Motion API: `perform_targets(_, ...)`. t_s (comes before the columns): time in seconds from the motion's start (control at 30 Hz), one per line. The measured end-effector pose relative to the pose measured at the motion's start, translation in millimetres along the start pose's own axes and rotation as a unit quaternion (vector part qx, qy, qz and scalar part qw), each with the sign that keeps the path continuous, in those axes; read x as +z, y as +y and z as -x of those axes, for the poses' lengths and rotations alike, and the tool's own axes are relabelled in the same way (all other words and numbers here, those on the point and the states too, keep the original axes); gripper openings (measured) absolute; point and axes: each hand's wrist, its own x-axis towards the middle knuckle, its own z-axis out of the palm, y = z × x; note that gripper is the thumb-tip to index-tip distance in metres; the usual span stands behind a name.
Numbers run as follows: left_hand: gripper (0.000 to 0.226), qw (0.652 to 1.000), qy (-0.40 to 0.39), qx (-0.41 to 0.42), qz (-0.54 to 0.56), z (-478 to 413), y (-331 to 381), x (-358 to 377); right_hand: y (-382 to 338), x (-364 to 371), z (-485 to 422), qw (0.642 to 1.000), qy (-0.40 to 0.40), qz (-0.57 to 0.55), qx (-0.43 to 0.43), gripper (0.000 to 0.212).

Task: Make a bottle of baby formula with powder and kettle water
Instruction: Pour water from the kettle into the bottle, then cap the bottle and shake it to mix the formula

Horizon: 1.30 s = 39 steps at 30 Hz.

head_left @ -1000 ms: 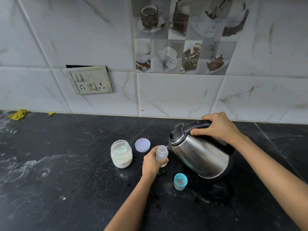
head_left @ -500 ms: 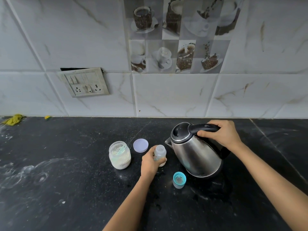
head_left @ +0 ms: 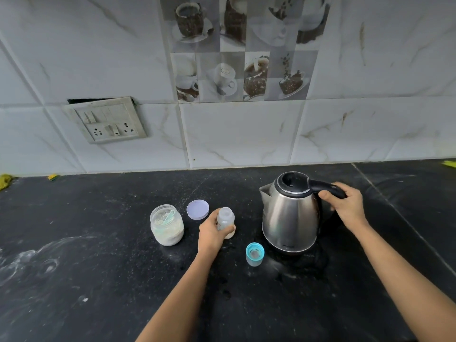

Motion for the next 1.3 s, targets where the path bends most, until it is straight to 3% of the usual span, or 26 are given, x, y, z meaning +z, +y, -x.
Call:
perform_targets(0.17, 0.058, 1.000, 0.002, -0.009, -0.001, 2, -1, 2, 10, -12, 14, 0.999, -0.009, -0.012, 0.035, 0.033)
perform_targets(0.23, 0.060, 1.000, 0.007, -0.010, -0.002, 1, -2, 3, 2, -12, 19, 0.999, -0.009, -0.019, 0.039, 0.013)
perform_targets(0.33, 0.060, 1.000, 0.010, -0.008, -0.001, 1, -1, 3, 15, -18, 16, 0.999, -0.013, 0.013, 0.049, 0.040)
perform_targets(0.4, 0.059, 1.000, 0.009, -0.005, 0.000, 3, -1, 3, 15, -15, 22, 0.995, 0.017, 0.082, 0.047, 0.044)
perform_targets(0.5, 0.059, 1.000, 0.003, 0.002, -0.005, 3, -1, 1, 6, 0, 44, 0.962, 0.181, 0.198, -0.051, 0.051)
perform_targets(0.57, 0.058, 1.000, -0.002, 0.002, -0.006, 3, 0, -1, -10, 22, 67, 0.933, 0.213, 0.224, -0.185, 0.041)
perform_targets(0.6, 0.058, 1.000, -0.004, 0.001, -0.007, 3, -1, -2, -16, 35, 77, 0.929, 0.176, 0.218, -0.242, 0.034)
perform_targets(0.67, 0.058, 1.000, -0.008, 0.004, -0.011, 3, -2, -3, -22, 63, 93, 0.933, 0.012, 0.220, -0.283, 0.029)
perform_targets(0.73, 0.057, 1.000, -0.012, 0.012, -0.013, 3, -4, -3, -20, 90, 101, 0.909, -0.175, 0.279, -0.254, 0.036)
perform_targets(0.83, 0.056, 0.999, -0.020, 0.023, -0.017, 3, -5, -5, -8, 122, 100, 0.851, -0.312, 0.377, -0.192, 0.054)
perform_targets(0.9, 0.064, 0.999, -0.034, 0.020, -0.026, 1, -6, -7, -4, 135, 96, 0.806, -0.357, 0.447, -0.151, 0.060)
perform_targets(0.97, 0.084, 0.998, -0.043, 0.007, -0.038, 2, -10, -8, -3, 142, 94, 0.793, -0.382, 0.461, -0.108, 0.059)
perform_targets(1.03, 0.087, 0.999, -0.015, 0.005, -0.044, 10, -17, -7, -2, 146, 94, 0.813, -0.384, 0.432, -0.066, 0.056)
perform_targets(1.13, 0.062, 0.997, 0.025, 0.034, -0.057, 34, -33, -3, -2, 150, 95, 0.838, -0.369, 0.402, -0.028, 0.051)
perform_targets(1.23, 0.047, 0.992, -0.048, 0.054, -0.102, 52, -48, 5, -6, 154, 95, 0.845, -0.358, 0.397, -0.002, 0.049)
perform_targets(1.3, 0.051, 0.980, -0.103, 0.073, -0.157, 57, -51, 11, -10, 157, 94, 0.846, -0.356, 0.397, 0.011, 0.051)
